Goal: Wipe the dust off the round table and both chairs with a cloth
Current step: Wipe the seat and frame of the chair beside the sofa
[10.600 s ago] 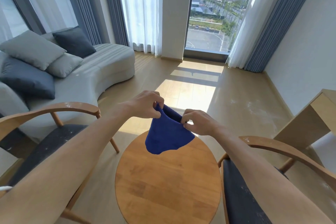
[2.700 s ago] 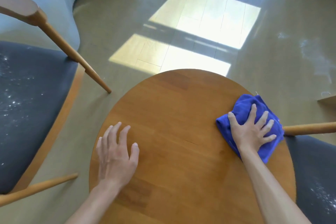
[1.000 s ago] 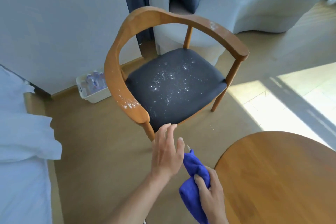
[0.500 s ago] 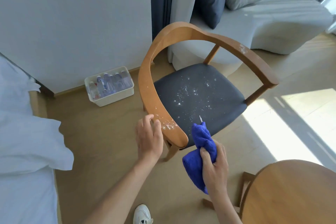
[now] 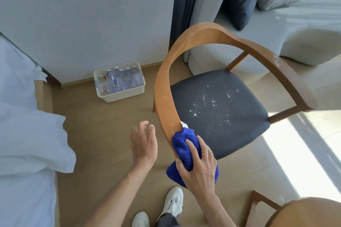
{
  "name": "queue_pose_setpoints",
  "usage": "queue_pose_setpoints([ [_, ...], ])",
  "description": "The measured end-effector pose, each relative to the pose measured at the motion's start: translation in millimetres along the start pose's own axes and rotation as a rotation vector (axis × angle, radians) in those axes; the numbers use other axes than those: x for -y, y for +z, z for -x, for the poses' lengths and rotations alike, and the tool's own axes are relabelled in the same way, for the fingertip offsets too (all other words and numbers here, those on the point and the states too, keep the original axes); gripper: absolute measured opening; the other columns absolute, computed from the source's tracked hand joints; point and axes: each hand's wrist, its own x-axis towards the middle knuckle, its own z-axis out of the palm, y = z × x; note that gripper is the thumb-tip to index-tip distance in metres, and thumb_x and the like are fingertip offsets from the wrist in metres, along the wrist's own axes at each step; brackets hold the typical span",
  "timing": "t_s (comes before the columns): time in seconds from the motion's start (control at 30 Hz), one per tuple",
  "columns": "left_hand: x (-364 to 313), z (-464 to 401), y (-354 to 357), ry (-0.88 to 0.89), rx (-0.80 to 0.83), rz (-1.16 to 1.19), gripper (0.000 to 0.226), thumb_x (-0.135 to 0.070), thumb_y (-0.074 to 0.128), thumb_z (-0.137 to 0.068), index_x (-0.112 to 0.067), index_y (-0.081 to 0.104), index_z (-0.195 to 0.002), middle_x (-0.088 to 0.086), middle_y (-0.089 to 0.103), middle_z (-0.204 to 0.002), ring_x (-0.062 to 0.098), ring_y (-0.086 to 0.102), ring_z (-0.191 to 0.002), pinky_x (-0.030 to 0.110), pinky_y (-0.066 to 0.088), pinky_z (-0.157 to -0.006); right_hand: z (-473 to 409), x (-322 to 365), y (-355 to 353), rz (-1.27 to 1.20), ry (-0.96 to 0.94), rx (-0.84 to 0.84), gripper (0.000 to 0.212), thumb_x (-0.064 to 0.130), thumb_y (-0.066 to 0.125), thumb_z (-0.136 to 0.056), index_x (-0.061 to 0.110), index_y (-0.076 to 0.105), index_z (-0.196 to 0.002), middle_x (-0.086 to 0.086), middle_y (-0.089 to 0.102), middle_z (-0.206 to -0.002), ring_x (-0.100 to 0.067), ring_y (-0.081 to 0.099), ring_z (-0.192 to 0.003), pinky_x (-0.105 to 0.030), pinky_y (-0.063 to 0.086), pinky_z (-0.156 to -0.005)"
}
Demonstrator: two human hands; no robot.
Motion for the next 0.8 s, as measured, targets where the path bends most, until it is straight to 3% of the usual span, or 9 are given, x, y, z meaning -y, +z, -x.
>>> queue_pose_setpoints([
  [0.17, -3.3, -25.1, 10.4, -0.085, -0.031, 0.013, 0.031, -0.027, 0.035, -0.100, -0.010, 0.053, -0.120, 0.009, 0.052, -0.123, 0.026, 0.042, -0.118, 0.036, 0.033, -0.096, -12.1, -4.9, 6.6, 0.202, -0.076, 0.178, 0.075, 0.049, 0.069, -0.062, 0.028, 0.048, -0.131, -0.013, 0.045, -0.143, -0.035, 0.054, -0.108, -0.048, 0.048, -0.080],
  [0.47, -22.0, -57.1, 18.0, -0.122, -0.062, 0.007, 0.028, -0.029, 0.033, -0.098, -0.013, 0.052, -0.112, 0.005, 0.054, -0.114, 0.027, 0.046, -0.111, 0.041, 0.038, -0.093, -37.5, 6.2, 14.1, 0.298, -0.143, 0.221, 0.079, 0.045, 0.068, -0.061, 0.024, 0.047, -0.134, -0.021, 0.048, -0.139, -0.038, 0.057, -0.104, -0.048, 0.050, -0.077],
  [0.73, -36.5, -84.4, 20.1, -0.096, -0.025, -0.011, 0.015, -0.029, 0.034, -0.099, -0.024, 0.048, -0.096, -0.011, 0.050, -0.089, 0.013, 0.044, -0.090, 0.022, 0.030, -0.066, -84.1, 41.6, 32.6, 0.309, -0.097, 0.227, 0.077, 0.047, 0.064, -0.064, 0.023, 0.048, -0.136, -0.022, 0.045, -0.141, -0.039, 0.054, -0.107, -0.049, 0.048, -0.079],
  [0.8, -39.4, -90.5, 19.5, -0.097, -0.016, 0.002, 0.015, -0.030, 0.034, -0.099, -0.024, 0.048, -0.097, -0.012, 0.050, -0.091, 0.012, 0.045, -0.090, 0.022, 0.030, -0.067, -97.9, 50.1, 37.6, 0.305, -0.087, 0.213, 0.079, 0.047, 0.062, -0.065, 0.023, 0.046, -0.137, -0.023, 0.044, -0.141, -0.039, 0.054, -0.108, -0.050, 0.047, -0.079],
])
